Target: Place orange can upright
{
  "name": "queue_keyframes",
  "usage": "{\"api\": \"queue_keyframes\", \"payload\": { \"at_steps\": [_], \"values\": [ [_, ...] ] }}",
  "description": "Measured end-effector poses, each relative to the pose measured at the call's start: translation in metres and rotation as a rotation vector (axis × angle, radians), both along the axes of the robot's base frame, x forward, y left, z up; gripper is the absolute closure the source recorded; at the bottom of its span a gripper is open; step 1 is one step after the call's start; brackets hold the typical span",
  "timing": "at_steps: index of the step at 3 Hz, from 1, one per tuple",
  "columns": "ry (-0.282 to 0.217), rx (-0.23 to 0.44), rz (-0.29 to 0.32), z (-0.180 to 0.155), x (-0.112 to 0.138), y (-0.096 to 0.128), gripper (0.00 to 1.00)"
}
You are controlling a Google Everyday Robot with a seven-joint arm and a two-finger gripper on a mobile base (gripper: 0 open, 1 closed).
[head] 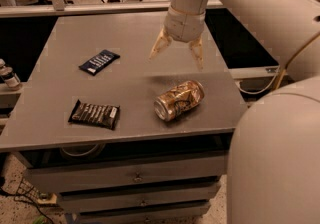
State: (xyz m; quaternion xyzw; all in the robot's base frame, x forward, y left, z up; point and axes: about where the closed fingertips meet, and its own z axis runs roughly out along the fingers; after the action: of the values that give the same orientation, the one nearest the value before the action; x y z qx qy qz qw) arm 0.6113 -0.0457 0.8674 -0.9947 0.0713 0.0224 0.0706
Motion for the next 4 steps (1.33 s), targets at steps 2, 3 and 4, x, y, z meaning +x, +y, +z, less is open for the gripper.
{"api": "queue_keyframes", "payload": {
  "at_steps": [2, 3, 4],
  "values": [
    [-0.091, -0.04, -0.099, 0.03, 0.028, 0.008, 0.0],
    [-0.068, -0.092, -0.259, 0.026, 0.023, -0.023, 0.0],
    [-0.03, -0.128, -0.395, 0.018, 0.011, -0.059, 0.0]
  ]
}}
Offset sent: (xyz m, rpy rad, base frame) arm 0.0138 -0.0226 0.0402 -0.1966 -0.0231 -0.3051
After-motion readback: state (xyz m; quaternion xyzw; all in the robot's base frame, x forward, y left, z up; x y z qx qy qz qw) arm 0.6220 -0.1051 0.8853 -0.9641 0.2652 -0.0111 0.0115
